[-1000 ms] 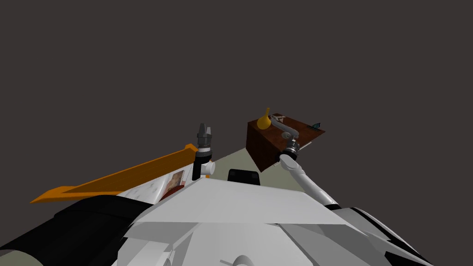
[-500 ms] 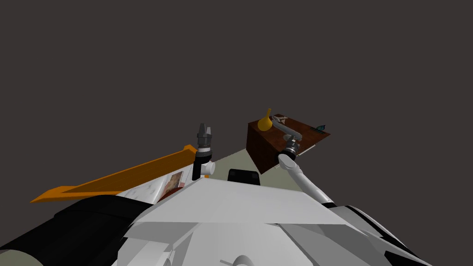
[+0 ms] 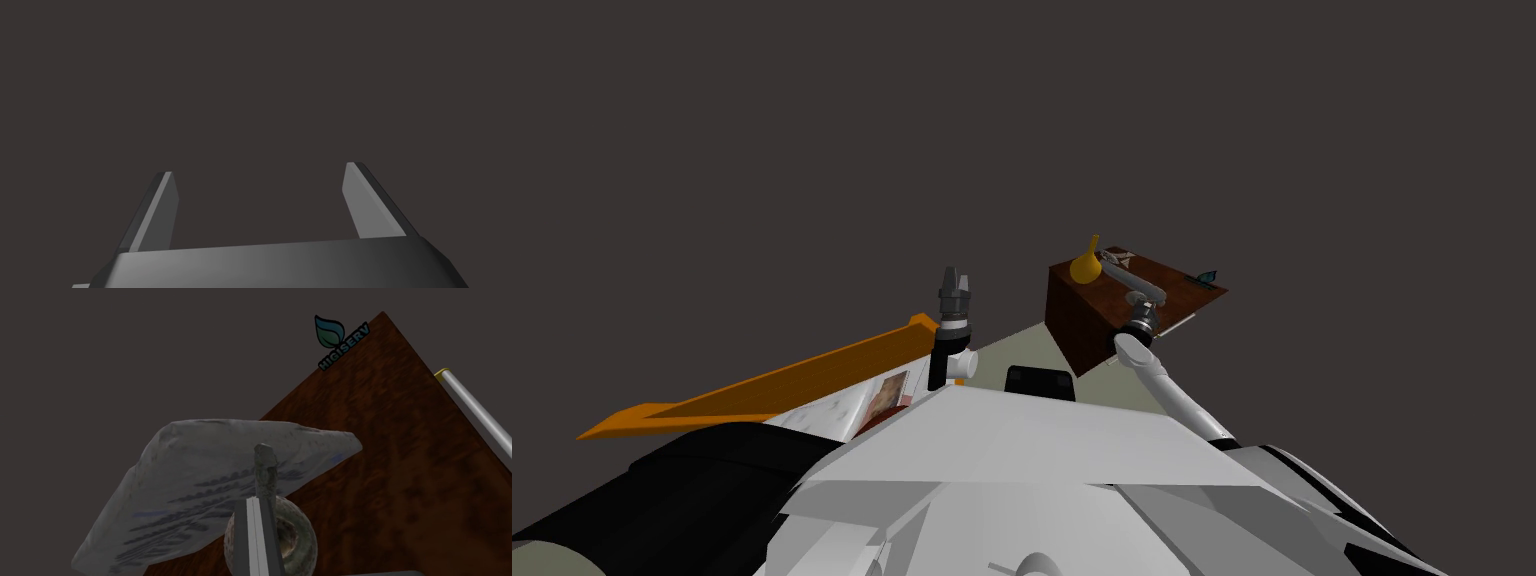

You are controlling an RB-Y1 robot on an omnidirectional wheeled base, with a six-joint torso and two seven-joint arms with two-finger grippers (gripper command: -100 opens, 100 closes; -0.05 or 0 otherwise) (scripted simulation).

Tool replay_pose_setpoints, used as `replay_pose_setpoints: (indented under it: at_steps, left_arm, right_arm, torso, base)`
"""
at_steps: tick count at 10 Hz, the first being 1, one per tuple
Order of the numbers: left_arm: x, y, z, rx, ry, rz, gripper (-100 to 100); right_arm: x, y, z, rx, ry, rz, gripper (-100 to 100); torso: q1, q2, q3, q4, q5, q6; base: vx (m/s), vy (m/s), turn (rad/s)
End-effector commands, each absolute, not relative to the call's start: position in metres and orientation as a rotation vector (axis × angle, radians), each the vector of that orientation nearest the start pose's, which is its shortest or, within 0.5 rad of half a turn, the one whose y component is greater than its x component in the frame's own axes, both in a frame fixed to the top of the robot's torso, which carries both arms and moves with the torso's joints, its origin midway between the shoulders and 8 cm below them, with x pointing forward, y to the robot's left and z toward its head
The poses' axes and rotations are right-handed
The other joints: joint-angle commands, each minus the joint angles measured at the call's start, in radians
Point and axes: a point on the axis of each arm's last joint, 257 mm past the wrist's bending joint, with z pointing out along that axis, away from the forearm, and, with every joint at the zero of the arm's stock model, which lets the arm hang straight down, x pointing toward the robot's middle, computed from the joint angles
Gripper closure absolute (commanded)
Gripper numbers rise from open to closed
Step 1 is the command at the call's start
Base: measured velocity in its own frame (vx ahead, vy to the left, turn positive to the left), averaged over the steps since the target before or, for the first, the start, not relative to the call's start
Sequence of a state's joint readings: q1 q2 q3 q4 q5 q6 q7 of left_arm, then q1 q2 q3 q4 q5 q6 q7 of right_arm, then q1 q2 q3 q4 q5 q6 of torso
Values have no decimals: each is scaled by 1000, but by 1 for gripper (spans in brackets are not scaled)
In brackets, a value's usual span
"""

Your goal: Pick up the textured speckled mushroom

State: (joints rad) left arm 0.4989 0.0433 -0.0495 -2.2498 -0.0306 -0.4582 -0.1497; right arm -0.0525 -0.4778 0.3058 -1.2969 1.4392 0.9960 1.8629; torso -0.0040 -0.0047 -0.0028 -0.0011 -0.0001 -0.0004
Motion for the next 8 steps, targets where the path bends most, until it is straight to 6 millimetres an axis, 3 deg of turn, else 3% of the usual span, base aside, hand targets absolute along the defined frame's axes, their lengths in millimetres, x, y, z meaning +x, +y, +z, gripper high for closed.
replay_pose_setpoints:
  at_steps: [1, 2, 4, 8]
  left_arm:
    - [360, 257, 1, -605, 754, -1179, 0]
    - [360, 257, 1, -605, 754, -1179, 0]
    - [360, 257, 2, -605, 754, -1179, 0]
    - [360, 257, 2, -605, 754, -1179, 0]
  right_arm:
    - [464, -490, -249, -1485, 1448, -2310, 0]
    - [468, -498, -246, -1527, 1396, -2314, -100]
    - [474, -504, -241, -1565, 1338, -2313, -100]
    - [492, -519, -229, -1676, 1187, -2295, -100]
  torso:
    - [0, 0, 0, 0, 0, 0]
    - [0, 0, 0, 0, 0, 0]
    - [-2, 9, 5, 2, 0, 1]
    - [0, 6, 4, 1, 0, 0]
  base:
    - [0, 0, 0]
    - [-87, 1, -94]
    - [-156, -16, -78]
    - [-86, -4, -47]
